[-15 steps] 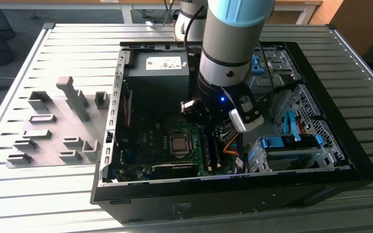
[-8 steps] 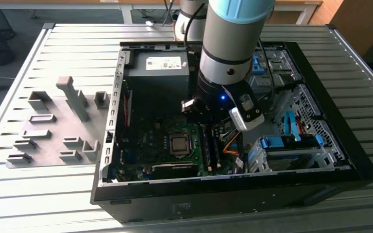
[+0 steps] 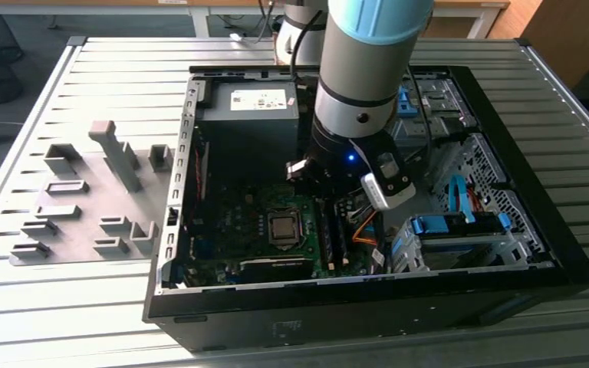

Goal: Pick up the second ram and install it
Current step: 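Press down the second ram until it locks into place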

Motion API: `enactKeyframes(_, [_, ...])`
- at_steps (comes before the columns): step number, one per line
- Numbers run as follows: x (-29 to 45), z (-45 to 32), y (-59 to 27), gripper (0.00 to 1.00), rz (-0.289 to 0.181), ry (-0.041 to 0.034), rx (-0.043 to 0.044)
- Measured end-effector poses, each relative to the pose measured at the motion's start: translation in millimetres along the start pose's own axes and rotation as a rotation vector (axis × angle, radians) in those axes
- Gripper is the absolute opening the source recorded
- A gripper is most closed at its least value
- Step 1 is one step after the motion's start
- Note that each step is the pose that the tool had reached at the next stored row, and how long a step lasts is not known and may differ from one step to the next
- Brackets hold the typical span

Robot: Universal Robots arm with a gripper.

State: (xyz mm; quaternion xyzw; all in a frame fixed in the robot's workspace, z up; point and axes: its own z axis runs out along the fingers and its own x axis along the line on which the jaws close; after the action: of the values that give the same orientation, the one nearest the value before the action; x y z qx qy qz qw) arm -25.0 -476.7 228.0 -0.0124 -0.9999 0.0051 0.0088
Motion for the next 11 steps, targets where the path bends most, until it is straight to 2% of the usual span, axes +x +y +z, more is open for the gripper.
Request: enactKeyframes(11, [-0.1, 12.7, 0.0, 0.11, 0.0, 0.0013, 0.0008])
